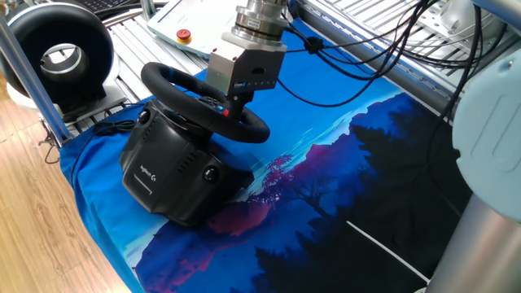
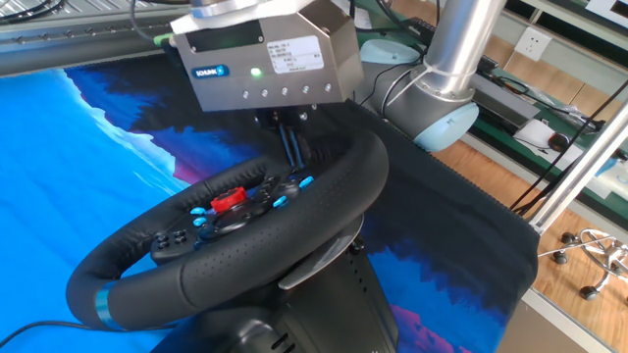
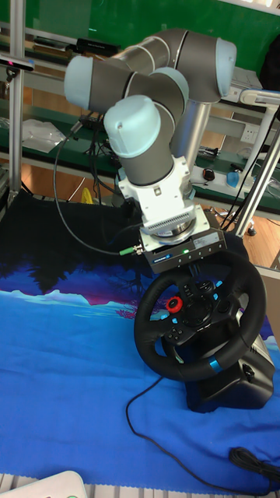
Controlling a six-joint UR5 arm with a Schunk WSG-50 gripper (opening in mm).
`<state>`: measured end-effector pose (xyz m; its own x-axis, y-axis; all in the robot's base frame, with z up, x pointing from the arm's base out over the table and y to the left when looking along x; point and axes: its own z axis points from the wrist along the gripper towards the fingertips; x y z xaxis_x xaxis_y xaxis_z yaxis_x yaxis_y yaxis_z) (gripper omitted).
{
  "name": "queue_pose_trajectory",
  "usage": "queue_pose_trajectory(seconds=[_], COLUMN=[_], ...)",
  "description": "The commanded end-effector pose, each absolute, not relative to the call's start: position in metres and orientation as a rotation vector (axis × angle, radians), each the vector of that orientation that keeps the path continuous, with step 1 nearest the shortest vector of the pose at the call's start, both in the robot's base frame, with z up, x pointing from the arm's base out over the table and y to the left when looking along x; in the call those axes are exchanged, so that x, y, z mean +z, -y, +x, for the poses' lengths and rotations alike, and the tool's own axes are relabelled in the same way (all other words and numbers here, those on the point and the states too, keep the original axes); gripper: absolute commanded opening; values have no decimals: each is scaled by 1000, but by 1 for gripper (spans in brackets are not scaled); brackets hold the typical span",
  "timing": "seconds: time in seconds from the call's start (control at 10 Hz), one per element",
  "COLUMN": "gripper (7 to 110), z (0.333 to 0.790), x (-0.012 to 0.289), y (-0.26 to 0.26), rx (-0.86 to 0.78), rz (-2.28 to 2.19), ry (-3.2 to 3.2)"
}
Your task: Rotate the steering wheel 90 degrees counterclockwise
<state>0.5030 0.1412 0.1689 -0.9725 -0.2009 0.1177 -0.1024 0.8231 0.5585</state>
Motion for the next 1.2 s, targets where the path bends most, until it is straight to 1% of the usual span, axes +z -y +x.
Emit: queue_pose_trajectory(seconds=[0.0,0.6,0.9,1.1], gripper=[7,7,7,7], z=[504,495,496,500], x=[171,153,146,140], y=[-152,-150,-144,-134], rx=[-914,-892,-842,-777], rz=[232,265,286,329], ry=[2823,2821,2843,2880])
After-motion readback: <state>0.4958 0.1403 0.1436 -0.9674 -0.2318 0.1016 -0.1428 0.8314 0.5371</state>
